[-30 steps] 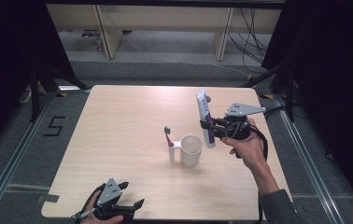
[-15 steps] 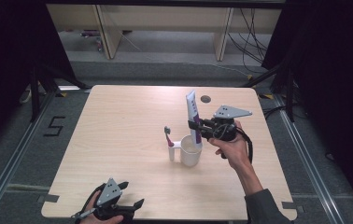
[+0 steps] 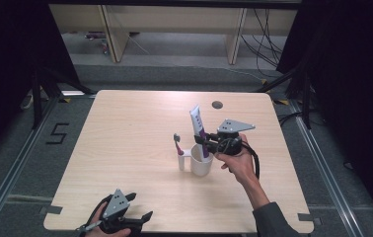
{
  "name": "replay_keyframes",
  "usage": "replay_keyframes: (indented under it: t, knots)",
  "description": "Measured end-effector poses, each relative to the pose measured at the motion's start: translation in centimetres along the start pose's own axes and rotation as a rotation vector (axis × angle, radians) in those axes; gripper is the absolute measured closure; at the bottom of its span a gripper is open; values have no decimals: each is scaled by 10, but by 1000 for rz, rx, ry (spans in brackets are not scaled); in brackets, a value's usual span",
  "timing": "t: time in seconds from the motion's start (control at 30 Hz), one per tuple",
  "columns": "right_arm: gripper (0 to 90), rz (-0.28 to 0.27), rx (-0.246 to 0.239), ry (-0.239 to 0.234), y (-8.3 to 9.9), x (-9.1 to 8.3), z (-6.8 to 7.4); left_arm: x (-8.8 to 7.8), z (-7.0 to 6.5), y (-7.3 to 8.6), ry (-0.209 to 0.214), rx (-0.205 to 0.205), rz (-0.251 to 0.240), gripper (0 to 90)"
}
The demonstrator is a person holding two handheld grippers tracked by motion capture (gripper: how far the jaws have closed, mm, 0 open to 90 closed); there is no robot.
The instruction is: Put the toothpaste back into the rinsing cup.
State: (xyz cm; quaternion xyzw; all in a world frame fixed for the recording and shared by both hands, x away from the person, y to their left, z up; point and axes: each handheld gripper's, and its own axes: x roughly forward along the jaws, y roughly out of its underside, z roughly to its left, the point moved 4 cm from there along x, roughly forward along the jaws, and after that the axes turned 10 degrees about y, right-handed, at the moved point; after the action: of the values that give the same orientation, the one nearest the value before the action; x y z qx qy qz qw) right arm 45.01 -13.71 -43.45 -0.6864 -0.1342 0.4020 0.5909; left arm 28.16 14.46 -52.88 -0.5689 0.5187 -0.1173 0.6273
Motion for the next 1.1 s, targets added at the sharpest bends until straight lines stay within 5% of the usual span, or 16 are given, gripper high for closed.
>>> replay_keyframes:
  t: [0.13, 0.17, 0.27, 0.37, 0.4, 1.1]
  knots:
    - [769, 12, 1, -9, 6, 3, 1, 0, 0, 0, -1, -6, -6, 165]
    - [769, 41, 32, 2, 8, 2, 4, 0, 0, 0, -1, -4, -5, 165]
    - [769, 37, -1, -2, 11, 5, 3, 0, 0, -1, -3, -7, -9, 165]
    - [769, 54, 23, -7, 15, 5, 6, 0, 1, 0, -5, 4, 4, 165]
    - [769, 37, -15, 11, 15, 6, 3, 0, 1, 0, -4, 4, 2, 165]
    - [767, 78, -21, -8, 25, 4, 6, 1, 0, 1, -5, 2, 7, 166]
